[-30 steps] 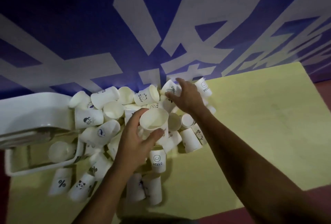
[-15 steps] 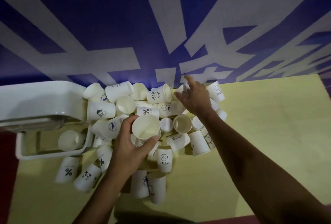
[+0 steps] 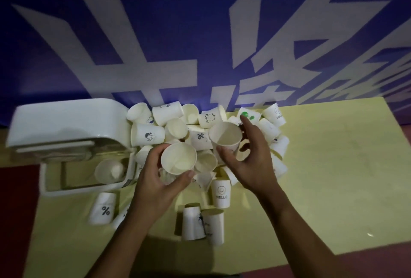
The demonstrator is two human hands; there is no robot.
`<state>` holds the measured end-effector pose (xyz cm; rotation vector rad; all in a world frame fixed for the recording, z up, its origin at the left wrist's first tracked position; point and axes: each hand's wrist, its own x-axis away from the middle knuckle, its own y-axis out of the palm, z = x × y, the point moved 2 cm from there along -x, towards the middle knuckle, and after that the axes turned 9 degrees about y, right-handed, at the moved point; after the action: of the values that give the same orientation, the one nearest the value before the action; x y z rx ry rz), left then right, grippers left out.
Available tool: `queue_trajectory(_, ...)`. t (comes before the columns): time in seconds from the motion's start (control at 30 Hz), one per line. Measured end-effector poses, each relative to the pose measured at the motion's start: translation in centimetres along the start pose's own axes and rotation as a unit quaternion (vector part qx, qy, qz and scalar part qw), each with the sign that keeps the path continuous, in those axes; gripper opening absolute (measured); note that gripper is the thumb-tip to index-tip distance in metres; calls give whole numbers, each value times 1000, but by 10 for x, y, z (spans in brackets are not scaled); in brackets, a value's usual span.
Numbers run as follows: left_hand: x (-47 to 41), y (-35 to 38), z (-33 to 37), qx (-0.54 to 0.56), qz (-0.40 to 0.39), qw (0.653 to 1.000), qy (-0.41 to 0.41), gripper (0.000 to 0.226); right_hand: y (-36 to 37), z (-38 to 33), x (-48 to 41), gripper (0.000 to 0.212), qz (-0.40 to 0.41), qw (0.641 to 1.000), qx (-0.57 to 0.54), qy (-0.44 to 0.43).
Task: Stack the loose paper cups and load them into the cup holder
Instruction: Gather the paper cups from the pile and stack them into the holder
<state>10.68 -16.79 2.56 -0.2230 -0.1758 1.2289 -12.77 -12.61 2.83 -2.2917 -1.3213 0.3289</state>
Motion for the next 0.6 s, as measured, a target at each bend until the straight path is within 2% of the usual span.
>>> queue_trajectory(0.23, 30, -92, -29, -21, -24, 999, -3, 70, 64, -45, 47, 61, -41, 998, -2, -37)
queue_trajectory(0.47, 47, -194, -72, -66, -15, 998, -19, 77, 143, -74, 88, 67, -57, 998, 0, -11)
queue_trajectory(0.6, 38, -226, -94, -111, -14, 994, -7, 78, 178, -84, 105, 72, -46, 999, 11, 23)
